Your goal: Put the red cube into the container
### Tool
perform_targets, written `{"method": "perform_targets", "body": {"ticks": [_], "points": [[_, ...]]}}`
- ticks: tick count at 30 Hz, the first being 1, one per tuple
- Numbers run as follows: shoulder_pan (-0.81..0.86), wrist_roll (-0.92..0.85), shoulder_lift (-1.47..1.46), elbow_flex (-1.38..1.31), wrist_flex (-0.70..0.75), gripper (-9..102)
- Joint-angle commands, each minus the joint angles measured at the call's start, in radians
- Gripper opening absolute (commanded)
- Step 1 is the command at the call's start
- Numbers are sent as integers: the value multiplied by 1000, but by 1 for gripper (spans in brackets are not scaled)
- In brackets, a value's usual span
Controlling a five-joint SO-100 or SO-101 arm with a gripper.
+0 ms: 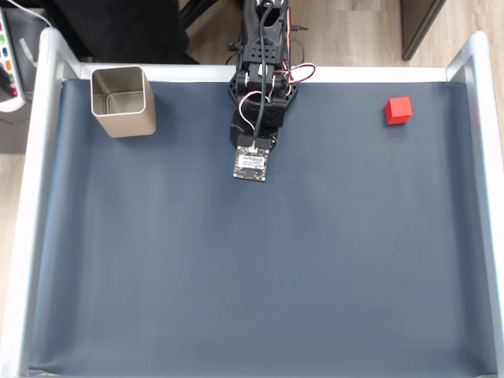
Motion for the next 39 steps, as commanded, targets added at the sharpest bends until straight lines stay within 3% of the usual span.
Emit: {"method": "perform_targets", "body": {"ticks": [1,28,39], "points": [[0,-6,3,-6,8,0],[0,-6,3,-6,8,0],[-143,15,3,-6,11,0]]}}
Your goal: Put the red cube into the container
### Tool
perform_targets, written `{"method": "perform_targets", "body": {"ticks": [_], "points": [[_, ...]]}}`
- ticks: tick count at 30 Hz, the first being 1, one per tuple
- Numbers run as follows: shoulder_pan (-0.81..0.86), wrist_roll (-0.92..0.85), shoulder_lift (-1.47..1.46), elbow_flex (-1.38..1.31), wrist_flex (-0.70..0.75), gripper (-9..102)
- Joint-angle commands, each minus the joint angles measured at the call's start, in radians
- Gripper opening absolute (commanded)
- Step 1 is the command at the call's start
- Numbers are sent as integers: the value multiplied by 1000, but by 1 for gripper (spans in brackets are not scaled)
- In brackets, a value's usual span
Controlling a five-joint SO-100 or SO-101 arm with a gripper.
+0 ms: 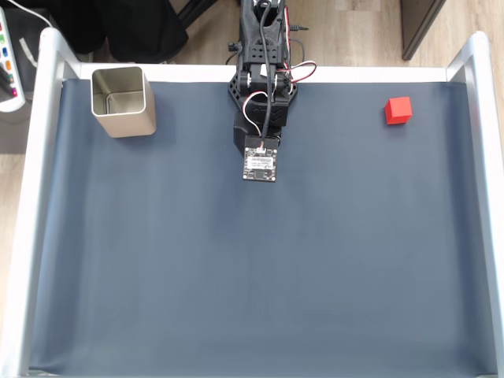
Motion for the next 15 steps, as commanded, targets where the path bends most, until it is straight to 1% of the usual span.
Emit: {"method": "perform_targets", "body": {"ticks": [1,2,5,9,12,15], "points": [[-58,17,3,-6,-5,0],[-58,25,-3,-6,-41,0],[-63,31,-78,-23,-215,0],[-100,3,-295,-155,-348,0],[-192,18,-454,-310,-354,0],[-313,26,-584,-472,-316,0]]}}
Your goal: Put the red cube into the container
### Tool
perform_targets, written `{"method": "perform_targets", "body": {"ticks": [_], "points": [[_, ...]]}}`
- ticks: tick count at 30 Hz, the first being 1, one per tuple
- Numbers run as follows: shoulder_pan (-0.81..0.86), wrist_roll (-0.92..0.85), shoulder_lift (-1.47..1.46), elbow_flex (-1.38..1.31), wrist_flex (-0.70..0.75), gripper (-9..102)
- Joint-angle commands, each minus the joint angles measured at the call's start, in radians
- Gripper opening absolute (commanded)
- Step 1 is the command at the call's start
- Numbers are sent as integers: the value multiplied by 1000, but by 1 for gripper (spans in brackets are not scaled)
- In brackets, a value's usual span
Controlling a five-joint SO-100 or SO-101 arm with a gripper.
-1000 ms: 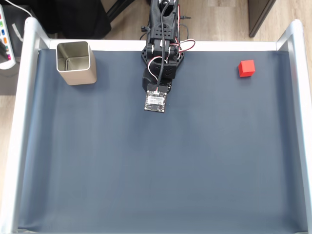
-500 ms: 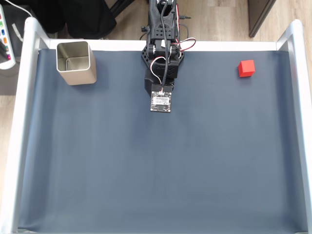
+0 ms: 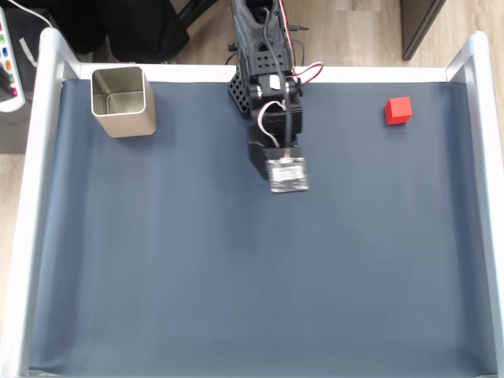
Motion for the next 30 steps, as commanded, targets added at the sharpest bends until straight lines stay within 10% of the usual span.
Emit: {"method": "perform_targets", "body": {"ticks": [1,30], "points": [[-130,15,-130,-236,26,0],[-859,-227,-779,-1009,535,12]]}}
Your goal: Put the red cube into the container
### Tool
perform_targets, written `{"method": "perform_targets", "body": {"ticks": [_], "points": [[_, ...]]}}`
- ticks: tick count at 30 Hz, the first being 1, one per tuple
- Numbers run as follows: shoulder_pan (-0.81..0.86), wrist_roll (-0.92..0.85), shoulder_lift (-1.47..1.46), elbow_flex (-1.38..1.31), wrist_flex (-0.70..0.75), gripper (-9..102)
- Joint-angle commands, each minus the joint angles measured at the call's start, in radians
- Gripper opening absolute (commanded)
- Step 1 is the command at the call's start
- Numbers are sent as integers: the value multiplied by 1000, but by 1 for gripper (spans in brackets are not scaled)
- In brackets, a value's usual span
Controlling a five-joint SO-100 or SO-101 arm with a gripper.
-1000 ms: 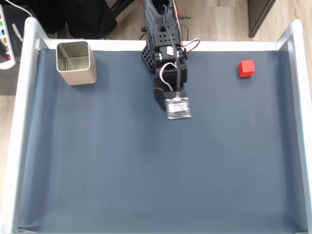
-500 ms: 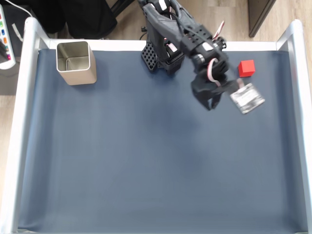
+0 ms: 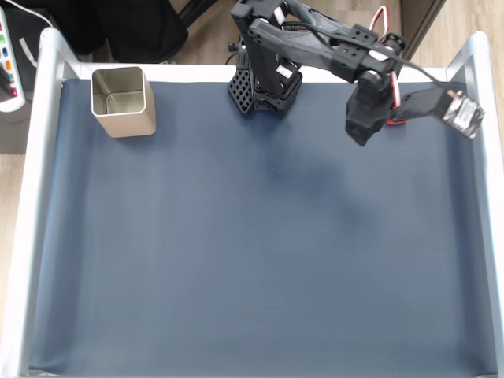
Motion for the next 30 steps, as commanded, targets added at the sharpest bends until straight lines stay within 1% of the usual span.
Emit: {"method": "perform_targets", "body": {"ticks": [1,8,13,23,30], "points": [[-44,-74,-28,-71,-6,13],[-124,-183,-71,-77,-150,26],[-181,-247,-98,-60,-235,30],[-334,-216,-112,41,-377,30],[-388,-175,-95,166,-463,30]]}}
